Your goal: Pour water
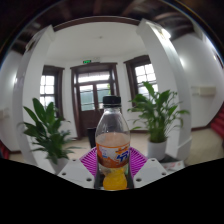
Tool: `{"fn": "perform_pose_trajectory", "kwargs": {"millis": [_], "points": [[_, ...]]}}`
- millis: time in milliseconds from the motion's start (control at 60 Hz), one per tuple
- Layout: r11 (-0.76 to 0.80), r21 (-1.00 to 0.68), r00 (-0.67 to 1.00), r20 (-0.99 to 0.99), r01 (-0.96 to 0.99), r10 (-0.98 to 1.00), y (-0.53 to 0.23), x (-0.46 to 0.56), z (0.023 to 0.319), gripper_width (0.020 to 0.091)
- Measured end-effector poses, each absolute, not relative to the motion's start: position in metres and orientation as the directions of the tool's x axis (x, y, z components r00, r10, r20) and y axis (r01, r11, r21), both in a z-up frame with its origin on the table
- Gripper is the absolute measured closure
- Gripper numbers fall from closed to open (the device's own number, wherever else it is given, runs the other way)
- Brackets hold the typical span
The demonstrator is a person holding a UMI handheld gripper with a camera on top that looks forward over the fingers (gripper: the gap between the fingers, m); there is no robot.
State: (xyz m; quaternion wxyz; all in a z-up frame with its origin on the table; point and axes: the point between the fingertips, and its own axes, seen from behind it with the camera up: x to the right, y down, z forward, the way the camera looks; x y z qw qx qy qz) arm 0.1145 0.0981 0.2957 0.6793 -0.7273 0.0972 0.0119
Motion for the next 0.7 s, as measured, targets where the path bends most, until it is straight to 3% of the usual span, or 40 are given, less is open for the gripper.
{"fn": "perform_pose_trajectory", "kwargs": {"millis": [167, 517, 617, 700], "points": [[-0.108, -0.993, 0.958, -0.003, -0.036, -0.287, 0.103, 0.198, 0.268, 0.0719], [-0.242, -0.967, 0.916, 0.02, -0.085, -0.401, 0.114, 0.297, 0.124, 0.0717], [-0.253, -0.964, 0.917, 0.022, -0.087, -0.398, 0.116, 0.302, 0.098, 0.0715], [-0.2, -0.976, 0.919, 0.0, -0.085, -0.394, 0.113, 0.299, 0.098, 0.0717]]}}
